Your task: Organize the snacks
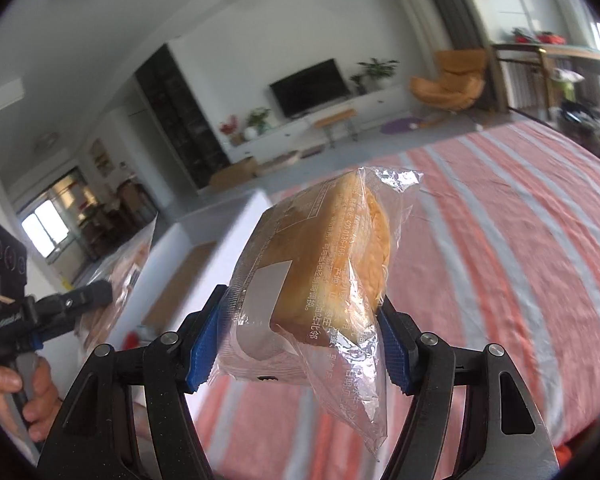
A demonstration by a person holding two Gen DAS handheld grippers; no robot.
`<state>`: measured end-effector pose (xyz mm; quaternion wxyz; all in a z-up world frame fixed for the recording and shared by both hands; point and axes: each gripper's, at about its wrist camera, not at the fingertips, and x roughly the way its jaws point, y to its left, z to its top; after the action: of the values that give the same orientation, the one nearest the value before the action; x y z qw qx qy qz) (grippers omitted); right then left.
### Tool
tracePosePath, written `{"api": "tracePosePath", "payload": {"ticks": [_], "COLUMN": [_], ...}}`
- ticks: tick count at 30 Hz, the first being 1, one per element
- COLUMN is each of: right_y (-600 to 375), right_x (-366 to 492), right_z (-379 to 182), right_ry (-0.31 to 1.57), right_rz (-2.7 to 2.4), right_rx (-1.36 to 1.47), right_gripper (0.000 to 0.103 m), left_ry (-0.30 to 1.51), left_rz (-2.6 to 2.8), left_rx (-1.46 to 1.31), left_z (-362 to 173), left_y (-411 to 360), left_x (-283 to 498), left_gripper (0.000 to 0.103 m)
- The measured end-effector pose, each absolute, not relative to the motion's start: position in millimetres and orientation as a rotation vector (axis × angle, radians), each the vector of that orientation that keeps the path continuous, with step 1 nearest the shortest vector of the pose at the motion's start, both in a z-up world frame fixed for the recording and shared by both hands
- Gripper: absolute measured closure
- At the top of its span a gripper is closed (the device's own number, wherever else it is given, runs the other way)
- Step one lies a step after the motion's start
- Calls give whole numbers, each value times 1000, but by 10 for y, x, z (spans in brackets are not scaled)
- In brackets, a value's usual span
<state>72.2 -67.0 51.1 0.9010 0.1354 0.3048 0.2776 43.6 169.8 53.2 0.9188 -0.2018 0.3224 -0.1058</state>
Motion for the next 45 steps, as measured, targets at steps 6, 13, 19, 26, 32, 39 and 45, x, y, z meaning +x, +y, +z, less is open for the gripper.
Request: {"api": "tracePosePath", "payload": {"ticks": [6, 13, 19, 26, 32, 39, 45], "right_y": [356, 1678, 1441, 567, -423, -1164, -1267], "right_x": [862, 1196, 1249, 1309, 1459, 1632, 1673], "right_z": [819, 654, 531, -204, -877, -1205, -1199], "right_ry": [675, 876, 861, 907, 1050, 1058, 1012], "right_rz": [835, 987, 973, 518, 171, -13, -41], "right_rx": [222, 85, 121, -146, -127, -3, 66], "right_gripper": [32, 19, 19, 19, 19, 19, 18], "left_ry": [636, 675, 629, 677, 826, 934, 950], "left_rz": [90, 397, 386, 113, -189, -237, -150], "left_rx": [-437, -381, -384, -372, -260, -83, 12], "left_z": [518, 163, 90, 51, -161, -726, -1148], "left_y": [2658, 3276, 3220, 2447, 1197, 239, 118], "left_x": [295, 176, 168, 457, 876, 1397, 1605], "left_gripper": [55, 20, 9, 9, 9, 9, 9]}}
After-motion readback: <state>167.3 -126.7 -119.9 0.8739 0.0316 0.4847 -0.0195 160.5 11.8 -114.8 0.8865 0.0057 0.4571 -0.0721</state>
